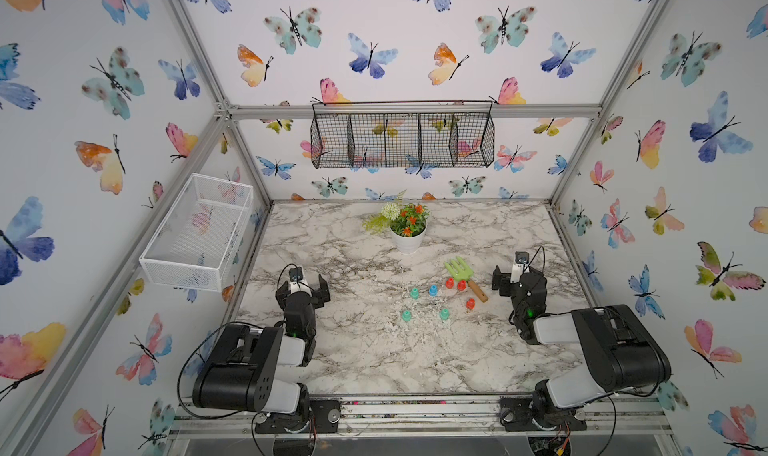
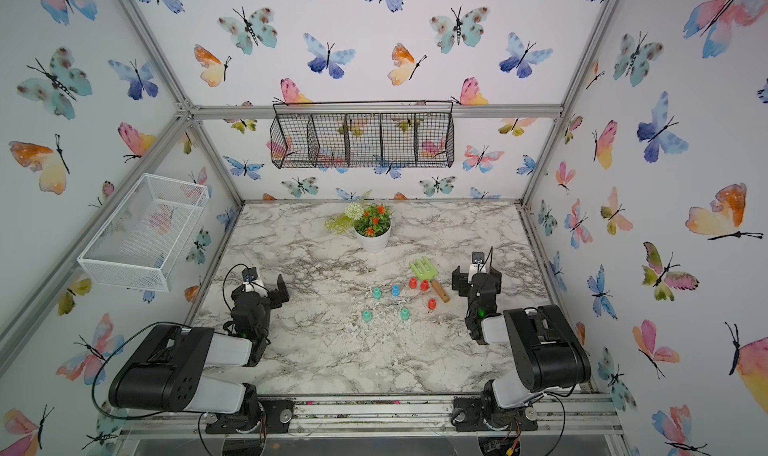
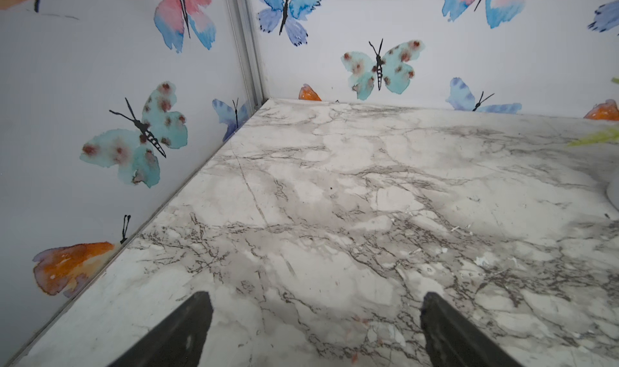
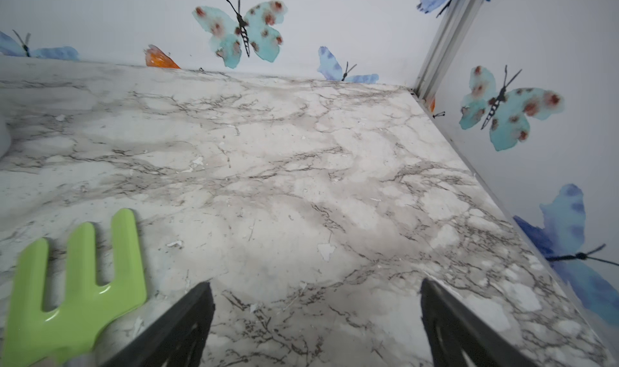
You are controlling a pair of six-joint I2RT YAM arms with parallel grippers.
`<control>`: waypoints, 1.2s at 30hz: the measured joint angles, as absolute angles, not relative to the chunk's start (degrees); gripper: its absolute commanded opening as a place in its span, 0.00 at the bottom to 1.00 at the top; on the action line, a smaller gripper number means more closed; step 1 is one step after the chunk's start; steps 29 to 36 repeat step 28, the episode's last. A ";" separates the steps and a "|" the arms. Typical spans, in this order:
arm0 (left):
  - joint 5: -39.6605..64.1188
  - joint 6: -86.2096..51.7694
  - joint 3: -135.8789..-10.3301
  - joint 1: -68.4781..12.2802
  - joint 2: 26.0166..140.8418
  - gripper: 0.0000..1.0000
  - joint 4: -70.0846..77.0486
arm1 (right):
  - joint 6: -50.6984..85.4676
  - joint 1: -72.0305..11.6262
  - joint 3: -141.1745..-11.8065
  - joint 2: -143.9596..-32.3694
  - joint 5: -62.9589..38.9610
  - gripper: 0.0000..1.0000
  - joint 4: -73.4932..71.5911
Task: Close the stamp cap
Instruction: Reset both arms
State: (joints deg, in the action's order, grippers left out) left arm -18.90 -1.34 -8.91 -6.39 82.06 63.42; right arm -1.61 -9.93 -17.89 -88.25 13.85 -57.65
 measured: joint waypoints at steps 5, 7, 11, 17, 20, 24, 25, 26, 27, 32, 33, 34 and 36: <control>-17.41 -1.23 -10.44 -6.09 81.58 0.99 63.94 | -0.86 -5.32 -17.12 -88.99 7.18 0.97 -61.95; -17.08 -1.26 -10.55 -6.00 81.56 0.98 63.94 | -0.67 -3.66 -15.55 -90.13 5.30 0.97 -65.45; -16.73 -1.26 -10.55 -6.00 81.56 0.98 63.81 | -0.62 -3.46 -15.53 -90.56 2.37 0.99 -64.93; -16.60 -1.23 -10.55 -6.00 81.56 0.98 63.75 | -0.62 -3.46 -15.38 -90.54 1.48 0.99 -66.43; -16.60 -1.26 -10.55 -6.00 81.56 0.98 63.55 | -0.62 -3.46 -15.38 -90.54 1.48 0.98 -66.24; -16.12 -1.23 -10.68 -5.80 81.56 0.98 63.20 | -0.62 -3.46 -15.38 -90.54 1.48 0.98 -66.28; -15.25 -1.26 -10.85 -5.41 81.56 0.98 62.87 | -0.62 -3.46 -15.38 -90.54 1.48 0.98 -66.28; -14.44 -1.28 -11.11 -4.71 81.56 0.98 62.43 | -0.62 -3.46 -15.38 -90.54 1.48 0.98 -66.28; -13.98 -1.30 -11.29 -4.32 81.56 0.98 62.33 | -0.62 -3.46 -15.38 -90.54 1.48 0.99 -66.28; -13.43 -1.30 -11.49 -3.97 81.56 0.98 62.28 | -0.62 -3.46 -15.38 -90.54 1.48 0.99 -66.28; -13.43 -1.30 -11.49 -3.97 81.56 0.98 62.28 | -0.62 -3.46 -15.38 -90.54 1.48 0.99 -66.28; -13.43 -1.30 -11.49 -3.97 81.56 0.98 62.28 | -0.62 -3.46 -15.38 -90.54 1.48 0.99 -66.28; -13.43 -1.30 -11.49 -3.97 81.56 0.98 62.28 | -0.62 -3.46 -15.38 -90.54 1.48 0.99 -66.28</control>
